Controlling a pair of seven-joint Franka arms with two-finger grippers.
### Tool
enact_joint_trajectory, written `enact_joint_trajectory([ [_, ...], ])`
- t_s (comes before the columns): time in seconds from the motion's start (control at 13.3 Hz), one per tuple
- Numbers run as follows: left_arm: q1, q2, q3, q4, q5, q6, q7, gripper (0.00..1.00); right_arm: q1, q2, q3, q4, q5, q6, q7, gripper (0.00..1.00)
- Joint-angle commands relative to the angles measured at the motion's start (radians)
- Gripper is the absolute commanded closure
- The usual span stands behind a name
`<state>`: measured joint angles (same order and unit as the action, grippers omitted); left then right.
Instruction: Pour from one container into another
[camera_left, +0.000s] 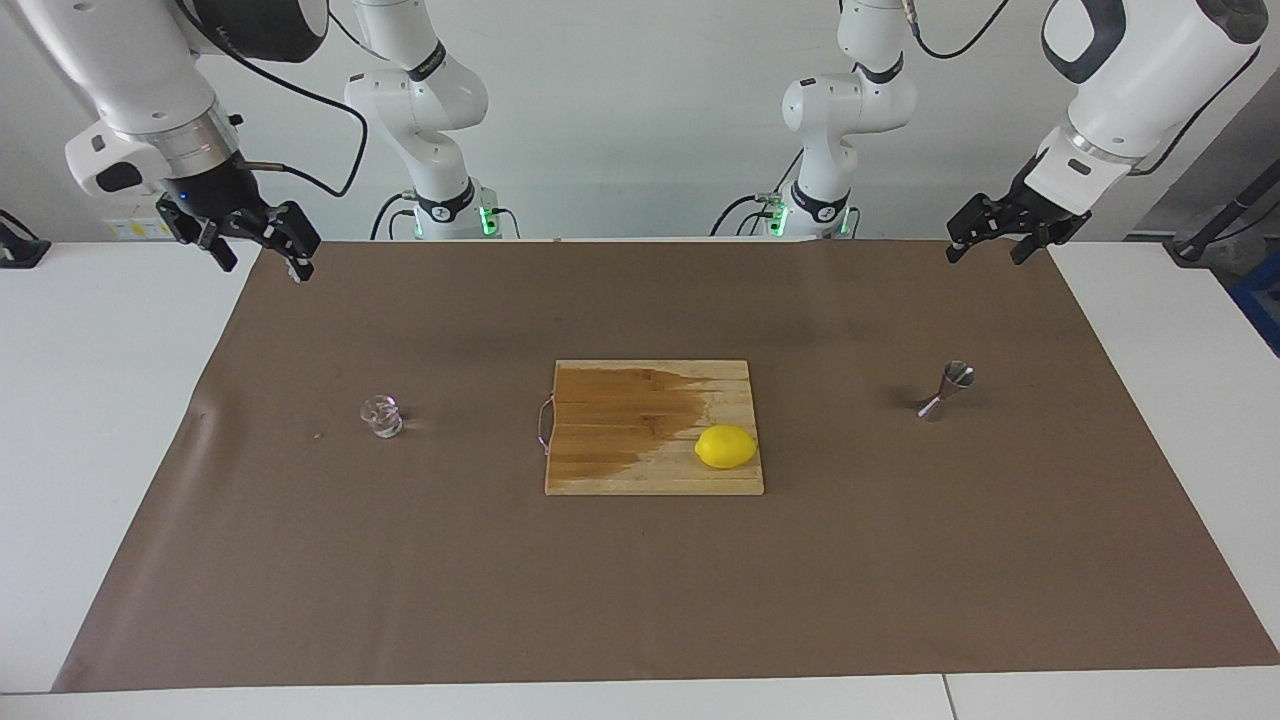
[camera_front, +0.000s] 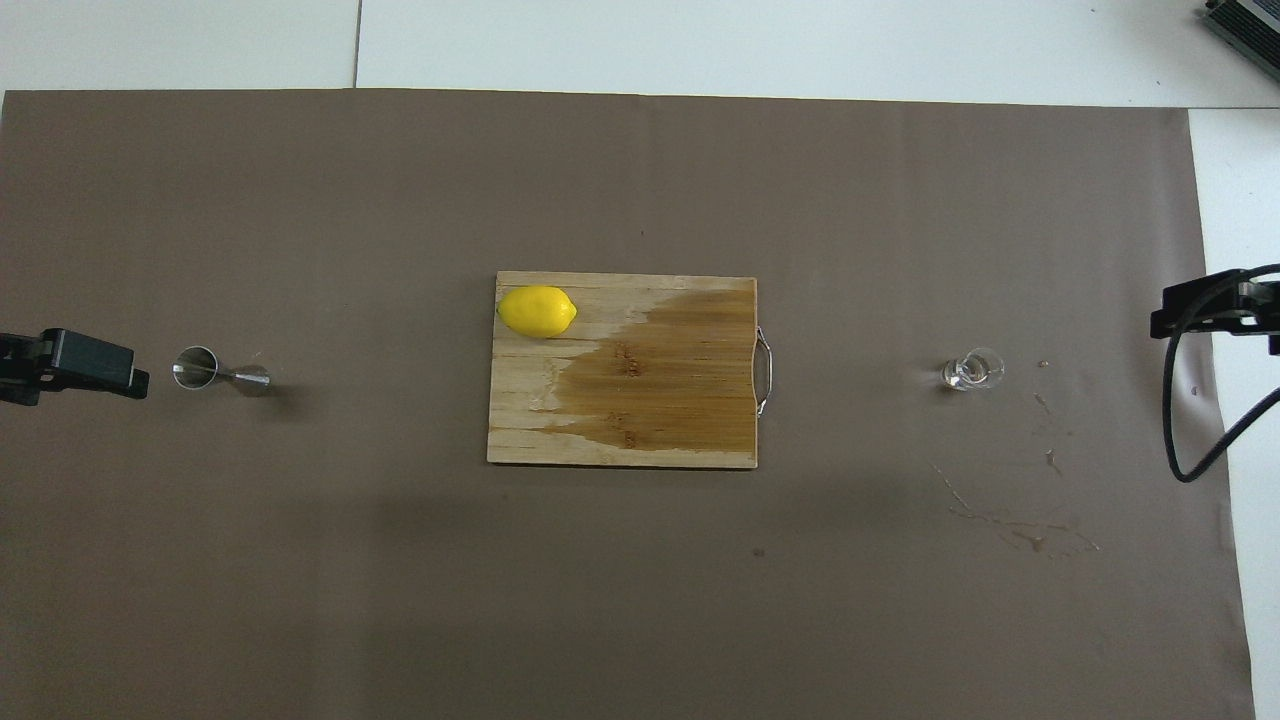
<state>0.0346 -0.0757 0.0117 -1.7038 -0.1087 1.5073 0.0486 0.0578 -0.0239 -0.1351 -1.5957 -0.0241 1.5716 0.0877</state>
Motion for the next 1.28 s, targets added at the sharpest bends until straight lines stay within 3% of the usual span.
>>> enact_joint_trajectory([
  [0.0,0.047,0.011,-0.004,-0.013,-0.063,-0.038,-0.013,0.00,-0.004,-0.027,0.005,-0.026,-0.013,-0.002,-0.011,0.00],
  [0.23,0.106,0.072,-0.009,0.019,-0.179,-0.111,-0.143,0.00,-0.004,-0.028,0.005,-0.026,-0.013,-0.002,-0.013,0.00],
  [0.6,0.205,0.204,-0.022,0.096,-0.261,-0.199,-0.161,0.00,-0.004,-0.028,0.005,-0.026,-0.017,-0.001,-0.025,0.00],
  [0.75,0.244,0.255,-0.024,0.130,-0.351,-0.251,-0.292,0.00,-0.004,-0.028,0.006,-0.027,-0.019,-0.001,-0.046,0.00],
  [0.9,0.269,0.258,-0.027,0.130,-0.425,-0.275,-0.462,0.00,-0.004,-0.028,0.006,-0.026,-0.019,-0.001,-0.057,0.00],
  [1.21,0.300,0.284,-0.025,0.128,-0.500,-0.295,-0.550,0.00,-0.004,-0.028,0.005,-0.026,-0.017,-0.001,-0.048,0.00],
])
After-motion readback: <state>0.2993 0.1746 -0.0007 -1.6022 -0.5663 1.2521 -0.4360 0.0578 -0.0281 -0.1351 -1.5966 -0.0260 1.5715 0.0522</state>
